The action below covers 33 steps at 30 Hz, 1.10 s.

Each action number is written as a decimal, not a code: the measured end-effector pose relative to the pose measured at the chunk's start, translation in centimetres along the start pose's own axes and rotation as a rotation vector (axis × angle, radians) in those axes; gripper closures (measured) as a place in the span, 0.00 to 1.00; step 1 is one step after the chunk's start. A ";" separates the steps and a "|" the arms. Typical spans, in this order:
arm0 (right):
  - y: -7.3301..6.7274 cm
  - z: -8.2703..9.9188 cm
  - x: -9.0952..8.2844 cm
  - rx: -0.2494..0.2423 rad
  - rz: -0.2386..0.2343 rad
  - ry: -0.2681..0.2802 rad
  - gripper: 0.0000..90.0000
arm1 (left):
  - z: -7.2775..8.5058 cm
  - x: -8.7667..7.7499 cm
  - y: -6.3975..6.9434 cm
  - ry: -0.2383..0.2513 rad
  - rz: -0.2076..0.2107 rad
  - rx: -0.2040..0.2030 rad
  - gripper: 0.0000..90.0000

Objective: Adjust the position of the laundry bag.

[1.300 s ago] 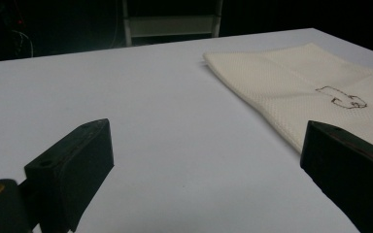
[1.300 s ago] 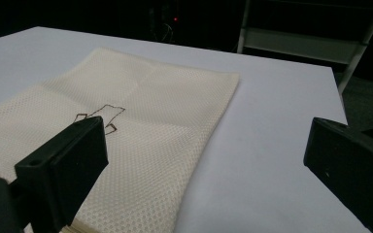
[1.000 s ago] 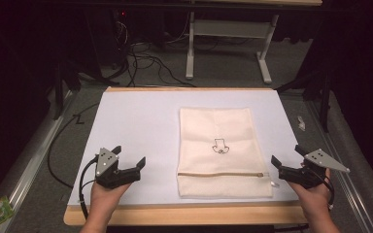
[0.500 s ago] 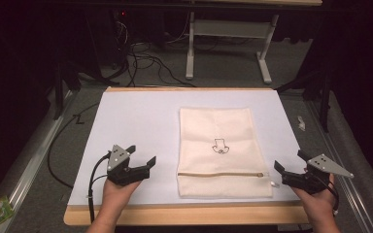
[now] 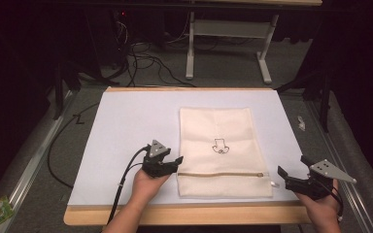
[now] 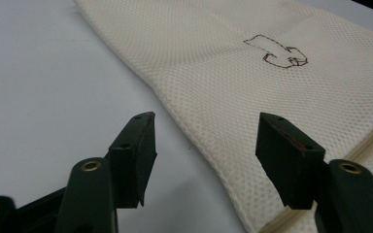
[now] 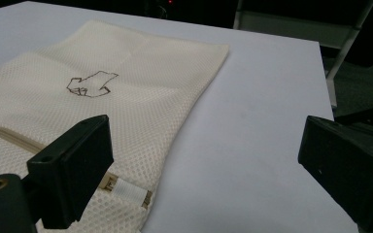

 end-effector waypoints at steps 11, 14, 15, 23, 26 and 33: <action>-0.7 0.6 0.0 -0.023 -0.005 -0.023 0.10 | -0.7 4.5 -0.2 -0.078 -0.070 -0.010 0.63; -0.6 0.7 -0.1 -0.015 -0.002 -0.029 0.10 | -0.5 4.9 0.4 -0.109 -0.066 0.052 0.66; -0.5 0.7 -0.1 -0.017 0.000 -0.028 0.10 | -0.5 4.9 0.4 -0.111 -0.061 0.053 0.70; -0.8 0.8 -0.3 -0.027 -0.007 -0.034 0.12 | -0.4 4.6 0.5 -0.101 -0.057 0.072 0.98; -0.8 0.8 -0.3 -0.029 -0.009 -0.033 0.13 | -0.4 4.4 -0.3 -0.103 -0.094 0.080 0.98; -0.6 0.9 -0.3 -0.019 -0.018 -0.037 0.16 | -0.1 3.7 -2.5 -0.101 -0.170 0.058 0.98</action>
Point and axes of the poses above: each handheld gripper's, and its own axes: x roughly forward along the jaws, z roughly out of its underside, y roughly to its right, the point moved 7 cm from there along x, roughly forward along the jaws, and after that the axes turned 7 degrees about -z, right-handed, at the moved point
